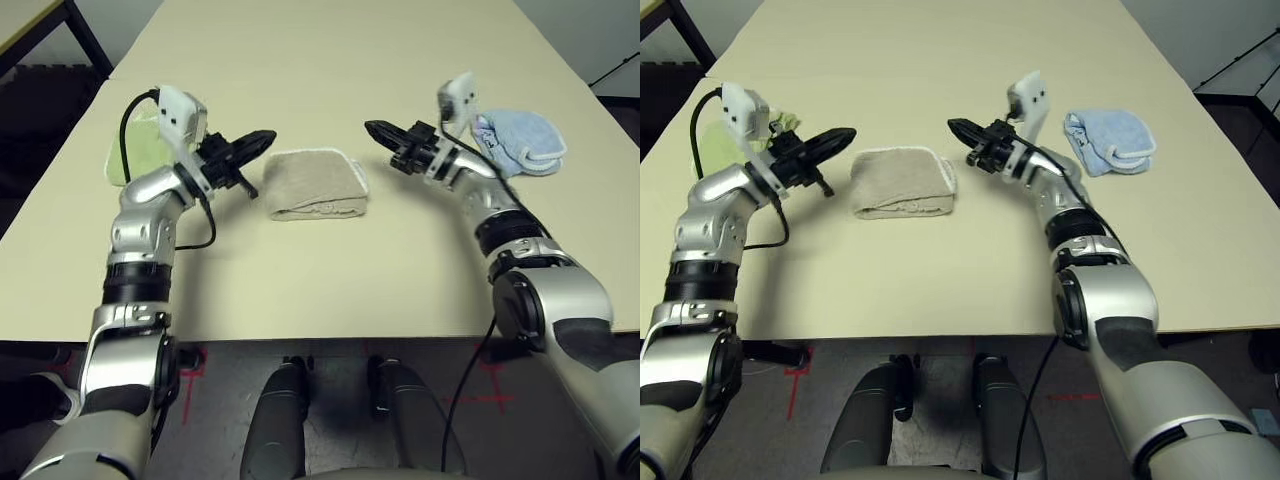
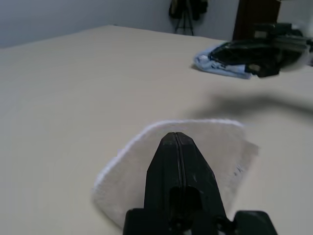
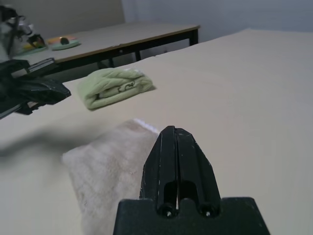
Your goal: Fold the towel and set it aside.
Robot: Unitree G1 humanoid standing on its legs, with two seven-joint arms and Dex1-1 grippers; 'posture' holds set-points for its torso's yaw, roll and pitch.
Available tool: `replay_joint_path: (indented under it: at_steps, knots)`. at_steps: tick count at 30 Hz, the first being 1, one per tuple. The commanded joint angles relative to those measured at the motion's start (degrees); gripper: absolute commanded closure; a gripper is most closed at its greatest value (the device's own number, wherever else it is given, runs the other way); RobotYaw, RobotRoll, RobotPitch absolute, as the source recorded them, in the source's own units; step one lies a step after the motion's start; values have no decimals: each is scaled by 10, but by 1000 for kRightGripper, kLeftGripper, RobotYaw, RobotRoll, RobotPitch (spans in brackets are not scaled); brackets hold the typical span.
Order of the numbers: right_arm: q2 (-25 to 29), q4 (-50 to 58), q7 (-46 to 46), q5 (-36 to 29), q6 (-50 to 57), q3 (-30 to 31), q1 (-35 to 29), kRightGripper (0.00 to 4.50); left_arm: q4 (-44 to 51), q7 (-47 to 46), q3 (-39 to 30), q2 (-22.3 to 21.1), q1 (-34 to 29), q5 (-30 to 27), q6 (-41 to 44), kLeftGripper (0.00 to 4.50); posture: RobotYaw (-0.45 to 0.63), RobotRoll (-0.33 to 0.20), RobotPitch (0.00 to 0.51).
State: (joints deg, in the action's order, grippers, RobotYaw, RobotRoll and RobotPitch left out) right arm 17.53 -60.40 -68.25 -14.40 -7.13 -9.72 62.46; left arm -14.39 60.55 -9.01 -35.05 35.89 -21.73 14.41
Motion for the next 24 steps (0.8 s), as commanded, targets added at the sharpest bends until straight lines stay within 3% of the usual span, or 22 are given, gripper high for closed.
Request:
replay_joint_path:
  at_steps: [1,7,13,15,16,19,24]
  knots:
    - [40,10,-96,33,-68,40,-23,4500,17,32,-10,-39,-13,-13,6,4461,28,0,140]
    - [66,-32,-126,73,-146,73,-30,4500,9,74,12,-62,-34,1,-40,4461,31,0,139]
    - [78,-52,-146,98,-111,98,-20,4500,-6,107,32,-84,-55,18,-61,4461,27,0,140]
    - [82,-53,-152,103,-98,102,-18,4500,-15,111,40,-89,-59,29,-75,4101,25,0,139]
    - [86,-53,-157,108,-97,106,-17,4267,-20,115,42,-90,-61,32,-86,3854,24,0,138]
    - [98,-55,-164,126,-113,119,-18,3434,-36,120,39,-84,-62,29,-105,2768,17,0,141]
    - [104,-58,-171,119,-85,111,-20,1580,-66,168,46,-88,-67,26,-150,839,1,0,146]
